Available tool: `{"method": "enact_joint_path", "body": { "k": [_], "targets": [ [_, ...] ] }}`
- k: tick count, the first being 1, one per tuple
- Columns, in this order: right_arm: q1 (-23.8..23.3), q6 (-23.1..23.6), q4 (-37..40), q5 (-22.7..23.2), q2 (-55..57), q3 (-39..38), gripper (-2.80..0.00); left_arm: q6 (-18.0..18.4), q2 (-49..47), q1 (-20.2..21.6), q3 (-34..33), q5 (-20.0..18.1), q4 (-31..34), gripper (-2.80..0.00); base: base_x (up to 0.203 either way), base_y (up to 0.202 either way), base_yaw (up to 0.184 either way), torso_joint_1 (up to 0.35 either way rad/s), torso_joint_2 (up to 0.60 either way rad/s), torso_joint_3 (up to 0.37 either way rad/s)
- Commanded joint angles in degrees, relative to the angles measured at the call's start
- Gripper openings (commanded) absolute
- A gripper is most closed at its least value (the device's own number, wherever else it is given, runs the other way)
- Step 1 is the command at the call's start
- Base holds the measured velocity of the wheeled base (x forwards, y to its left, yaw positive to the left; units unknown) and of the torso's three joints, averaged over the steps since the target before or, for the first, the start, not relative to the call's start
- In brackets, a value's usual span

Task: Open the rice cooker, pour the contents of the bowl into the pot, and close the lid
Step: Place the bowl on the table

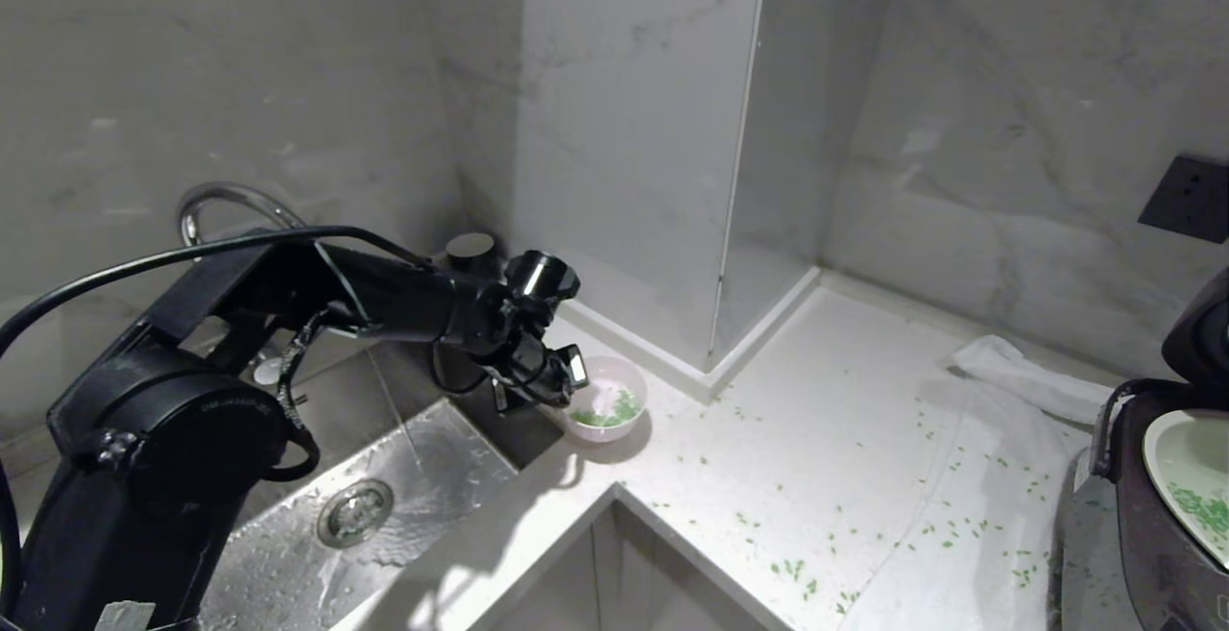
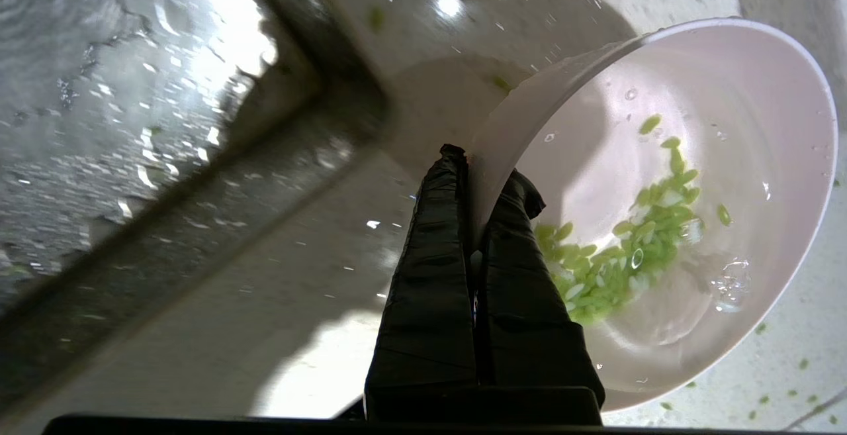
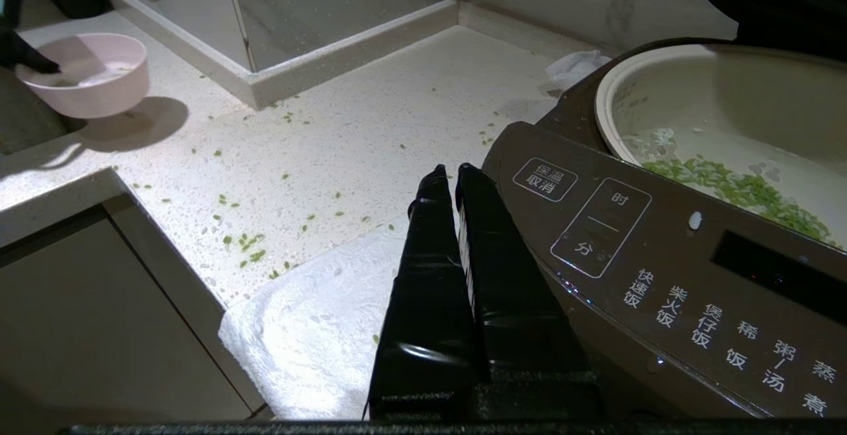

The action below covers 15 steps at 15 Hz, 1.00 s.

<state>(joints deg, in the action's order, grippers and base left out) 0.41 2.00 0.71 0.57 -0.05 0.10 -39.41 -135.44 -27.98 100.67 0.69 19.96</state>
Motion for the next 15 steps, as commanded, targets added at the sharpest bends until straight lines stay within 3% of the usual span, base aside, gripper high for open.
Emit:
{"method": "enact_joint_path", "body": {
  "k": [1,11,12,15],
  "targets": [
    [0.0,0.0,0.0,0.0,0.0,0.0,-2.8,-1.3,-2.9,-2.3,1.2,0.1,0.2,-2.8,0.0,0.0,0.0,0.0,0.0,0.0],
    [0.0,0.0,0.0,0.0,0.0,0.0,-2.8,-4.6,-6.3,-6.0,4.3,1.8,0.3,-2.8,0.0,0.0,0.0,0.0,0.0,0.0],
    [0.0,0.0,0.0,0.0,0.0,0.0,-2.8,-4.8,-6.7,-5.9,4.4,2.3,0.3,0.0,0.0,0.0,0.0,0.0,0.0,0.0],
    [0.0,0.0,0.0,0.0,0.0,0.0,-2.8,-4.9,-6.6,-5.4,4.4,2.5,0.3,0.0,0.0,0.0,0.0,0.0,0.0,0.0]
  ]
}}
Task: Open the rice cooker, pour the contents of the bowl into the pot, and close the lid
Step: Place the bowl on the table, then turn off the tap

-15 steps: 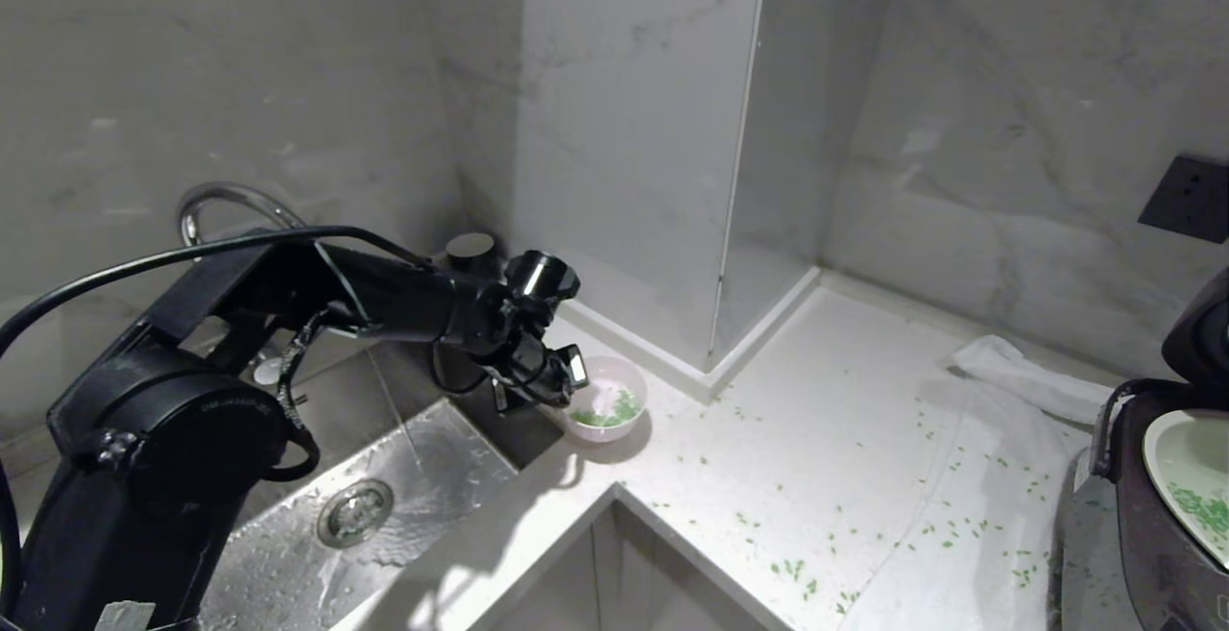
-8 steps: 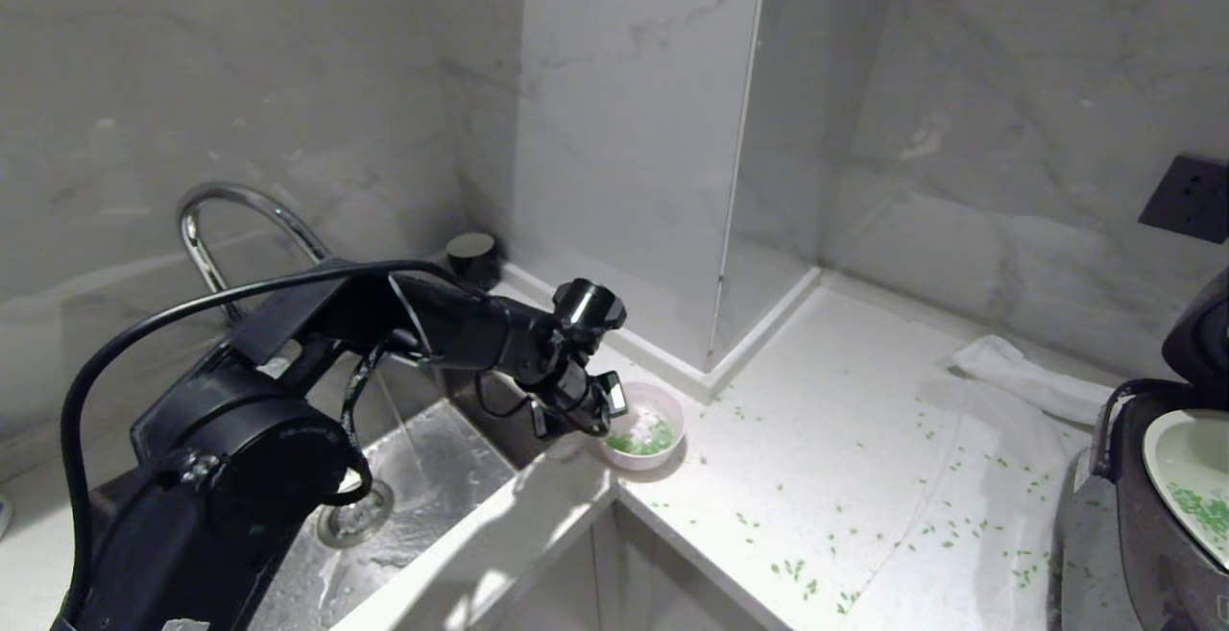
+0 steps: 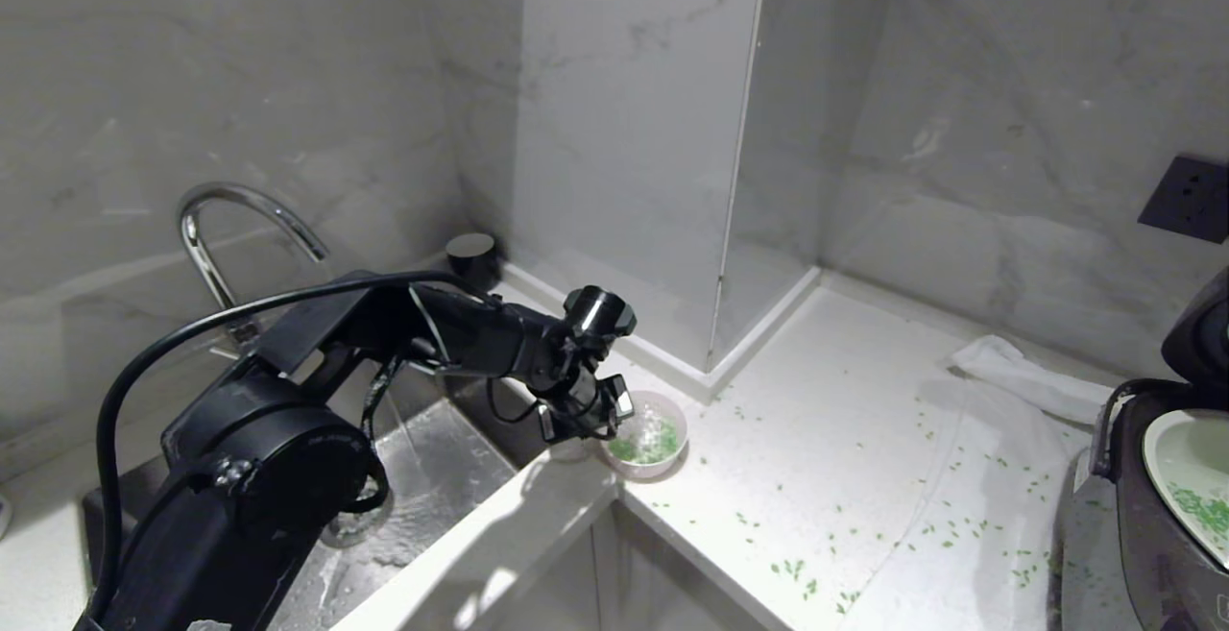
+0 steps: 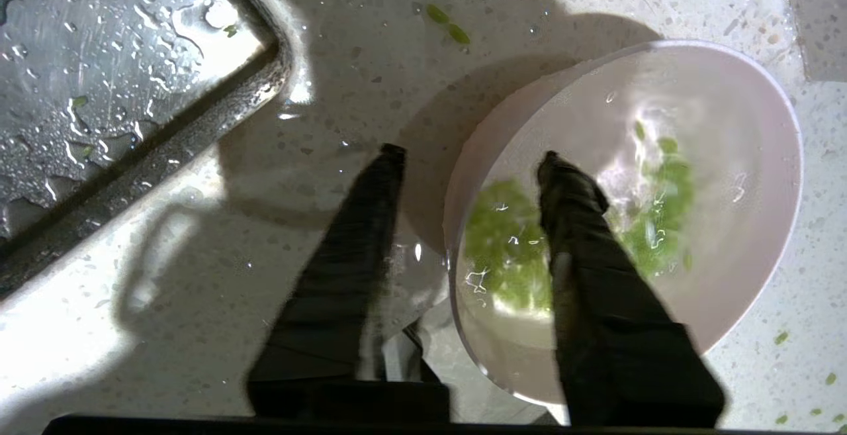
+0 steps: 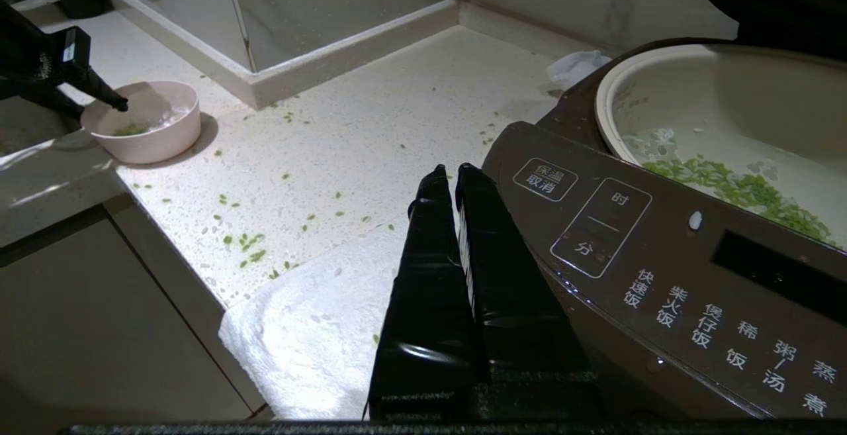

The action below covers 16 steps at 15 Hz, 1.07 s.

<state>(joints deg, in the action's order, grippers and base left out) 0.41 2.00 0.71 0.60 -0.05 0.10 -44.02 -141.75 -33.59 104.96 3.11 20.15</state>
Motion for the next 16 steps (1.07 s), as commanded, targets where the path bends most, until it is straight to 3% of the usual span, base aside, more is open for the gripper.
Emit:
{"method": "enact_joint_path", "body": {
  "k": [1,9,15,16],
  "targets": [
    [0.0,0.0,0.0,0.0,0.0,0.0,-2.8,-0.3,-0.1,0.2,0.2,0.1,0.2,0.0,0.0,0.0,0.0,0.0,0.0,0.0],
    [0.0,0.0,0.0,0.0,0.0,0.0,-2.8,-0.1,13.2,4.3,-1.6,0.1,6.7,0.0,0.0,0.0,0.0,0.0,0.0,0.0],
    [0.0,0.0,0.0,0.0,0.0,0.0,-2.8,0.2,26.7,10.4,-16.7,-0.3,8.3,0.0,0.0,0.0,0.0,0.0,0.0,0.0],
    [0.0,0.0,0.0,0.0,0.0,0.0,-2.8,0.3,28.5,11.6,-18.8,-0.4,8.3,-2.8,0.0,0.0,0.0,0.0,0.0,0.0]
  ]
}}
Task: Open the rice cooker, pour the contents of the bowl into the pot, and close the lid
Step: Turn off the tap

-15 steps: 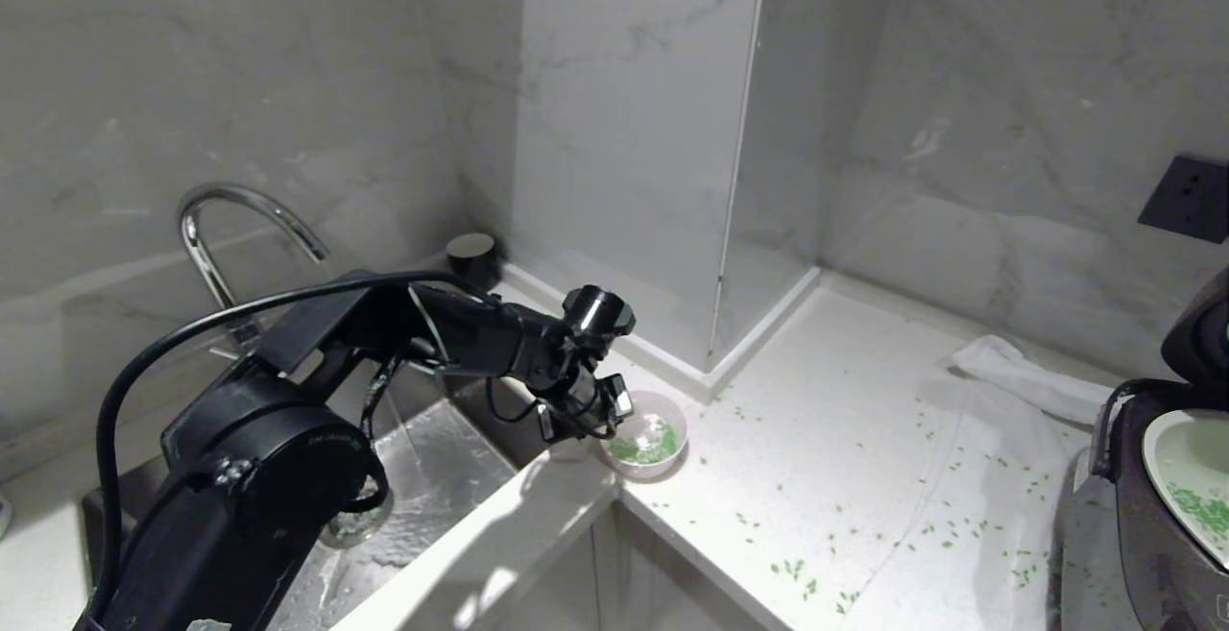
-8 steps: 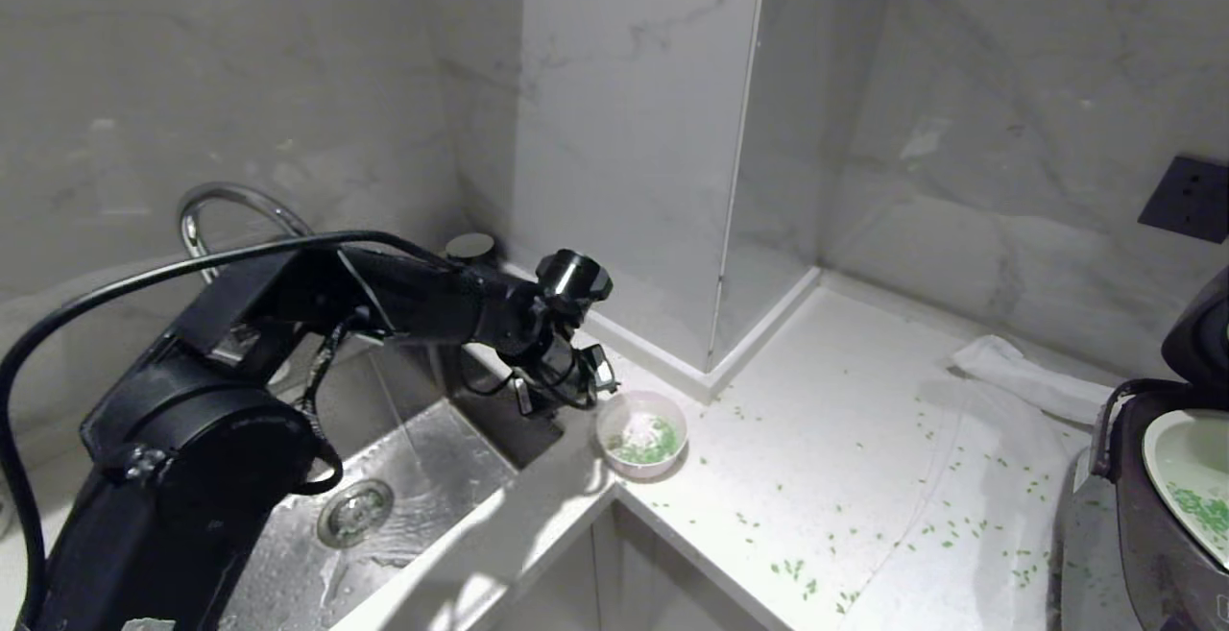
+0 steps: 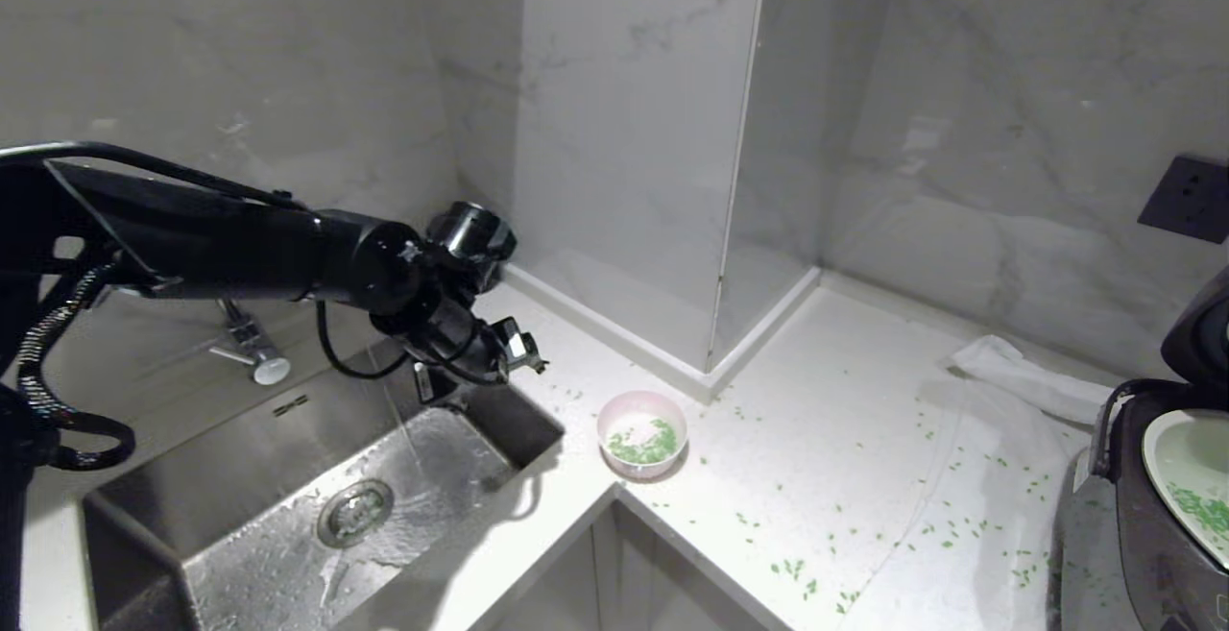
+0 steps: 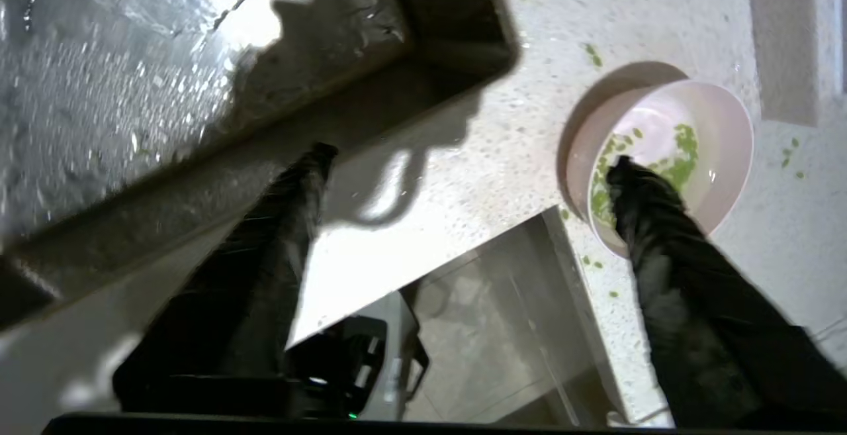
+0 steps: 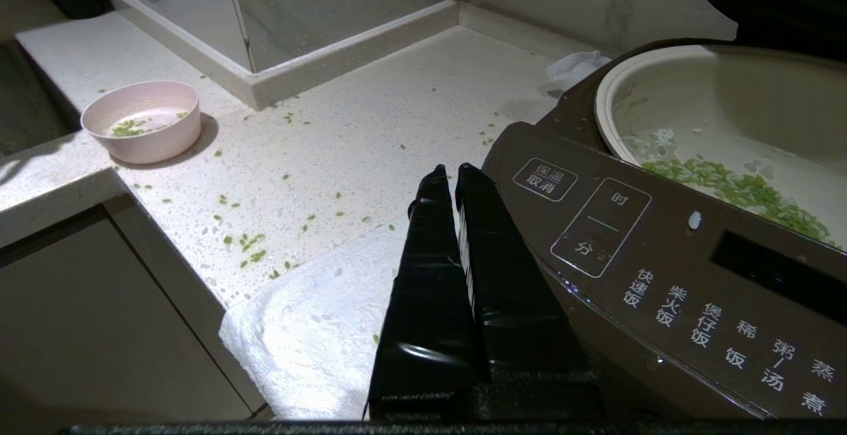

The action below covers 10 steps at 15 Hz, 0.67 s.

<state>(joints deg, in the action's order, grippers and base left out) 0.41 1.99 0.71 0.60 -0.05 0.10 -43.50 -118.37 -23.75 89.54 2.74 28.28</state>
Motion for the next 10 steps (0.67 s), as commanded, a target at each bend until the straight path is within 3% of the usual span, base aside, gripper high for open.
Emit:
{"method": "enact_joint_path", "body": {
  "k": [1,2,4,6,10],
  "targets": [
    [0.0,0.0,0.0,0.0,0.0,0.0,-2.8,-0.1,6.9,2.8,-5.3,0.0,0.1,-2.8,0.0,0.0,0.0,0.0,0.0,0.0],
    [0.0,0.0,0.0,0.0,0.0,0.0,-2.8,0.6,8.5,4.3,-7.8,0.0,0.0,-2.8,0.0,0.0,0.0,0.0,0.0,0.0],
    [0.0,0.0,0.0,0.0,0.0,0.0,-2.8,5.4,11.0,8.5,-14.1,0.1,-2.7,-2.8,0.0,0.0,0.0,0.0,0.0,0.0],
    [0.0,0.0,0.0,0.0,0.0,0.0,-2.8,9.6,12.9,14.1,-19.4,0.1,-10.3,-2.8,0.0,0.0,0.0,0.0,0.0,0.0],
    [0.0,0.0,0.0,0.0,0.0,0.0,-2.8,12.0,12.8,22.7,-20.9,0.0,-13.2,-2.8,0.0,0.0,0.0,0.0,0.0,0.0]
  ]
}}
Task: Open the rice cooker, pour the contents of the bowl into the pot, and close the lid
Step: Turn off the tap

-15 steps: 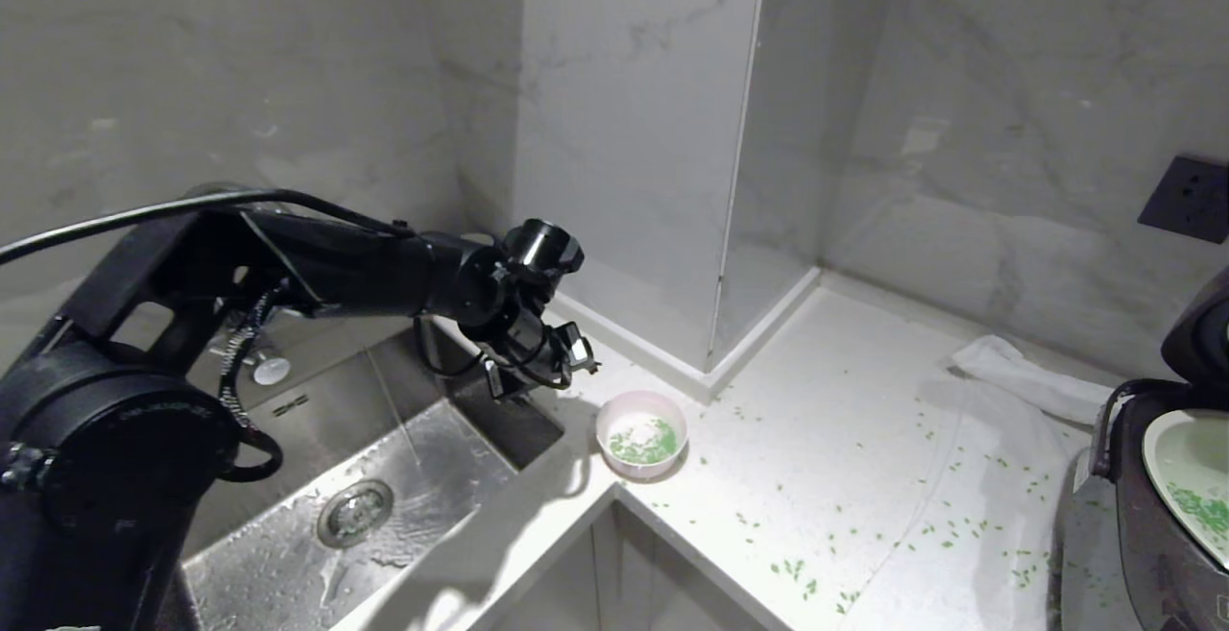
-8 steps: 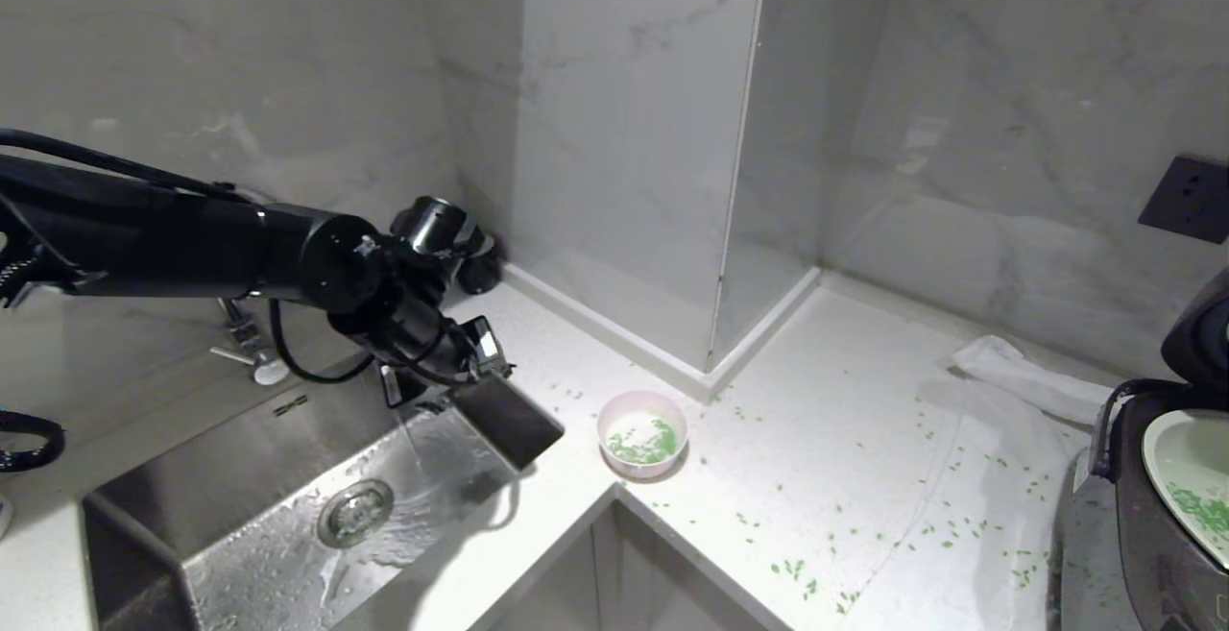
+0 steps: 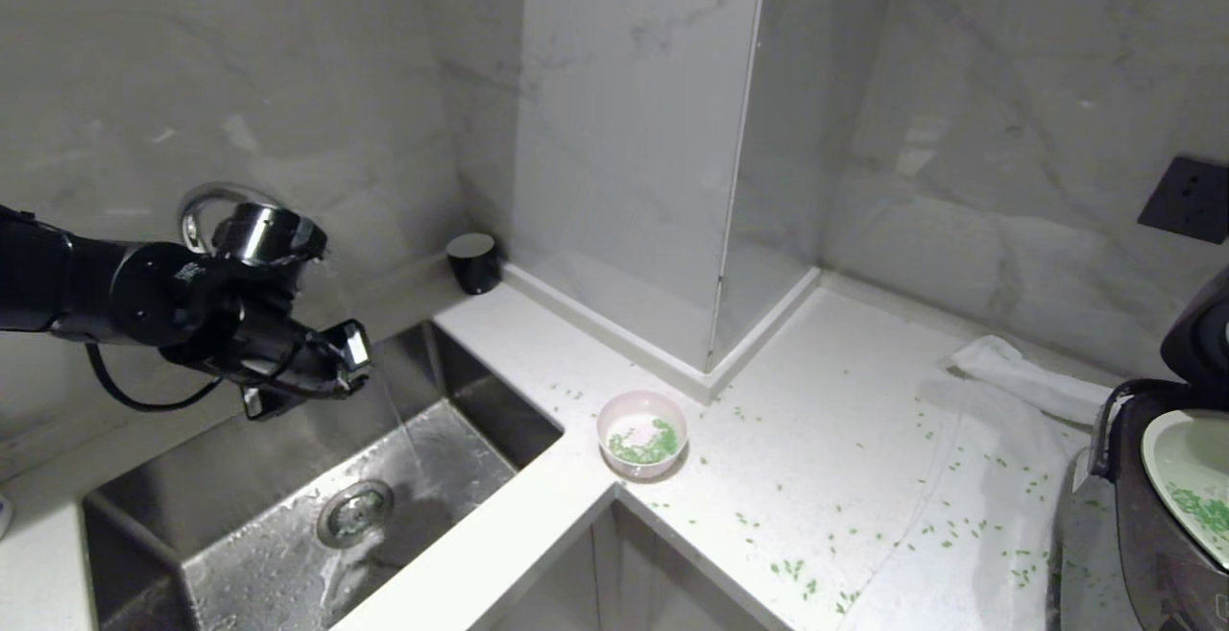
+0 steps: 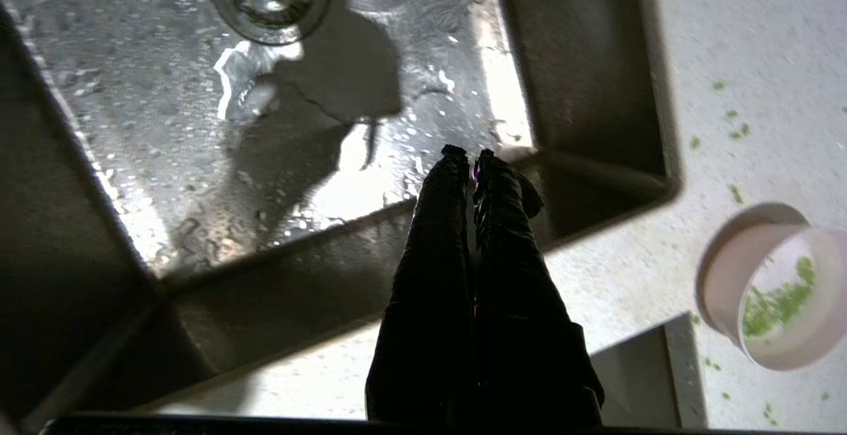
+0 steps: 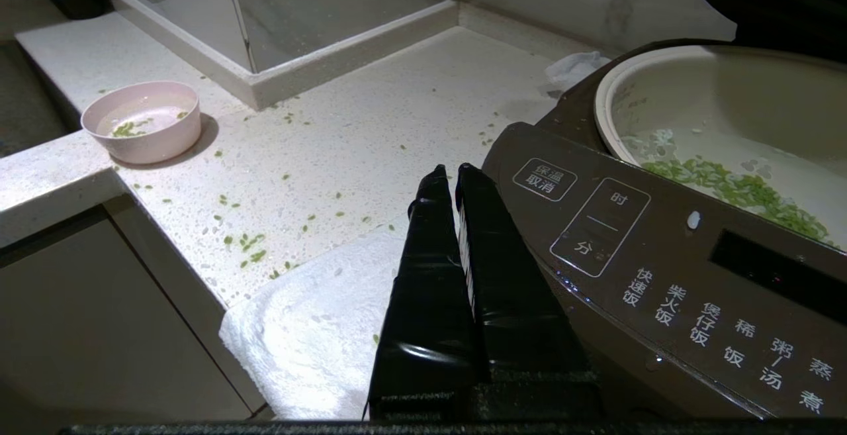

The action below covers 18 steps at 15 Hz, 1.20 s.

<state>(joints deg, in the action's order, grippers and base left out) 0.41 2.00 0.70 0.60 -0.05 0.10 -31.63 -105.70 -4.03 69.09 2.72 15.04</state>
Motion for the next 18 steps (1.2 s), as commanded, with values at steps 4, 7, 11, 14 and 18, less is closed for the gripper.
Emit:
{"method": "enact_joint_path", "body": {
  "k": [4,7,11,14,18],
  "targets": [
    [0.0,0.0,0.0,0.0,0.0,0.0,-2.8,3.1,-2.9,10.6,0.9,0.0,-0.2,-2.8,0.0,0.0,0.0,0.0,0.0,0.0],
    [0.0,0.0,0.0,0.0,0.0,0.0,-2.8,4.7,-6.6,15.5,4.0,0.0,-0.2,-2.8,0.0,0.0,0.0,0.0,0.0,0.0],
    [0.0,0.0,0.0,0.0,0.0,0.0,-2.8,5.3,-14.5,19.9,12.3,0.0,-0.2,-2.8,0.0,0.0,0.0,0.0,0.0,0.0],
    [0.0,0.0,0.0,0.0,0.0,0.0,-2.8,5.4,-18.8,22.2,17.6,0.0,0.0,-2.8,0.0,0.0,0.0,0.0,0.0,0.0],
    [0.0,0.0,0.0,0.0,0.0,0.0,-2.8,5.3,-22.3,23.2,22.8,0.0,0.0,-2.8,0.0,0.0,0.0,0.0,0.0,0.0]
  ]
}}
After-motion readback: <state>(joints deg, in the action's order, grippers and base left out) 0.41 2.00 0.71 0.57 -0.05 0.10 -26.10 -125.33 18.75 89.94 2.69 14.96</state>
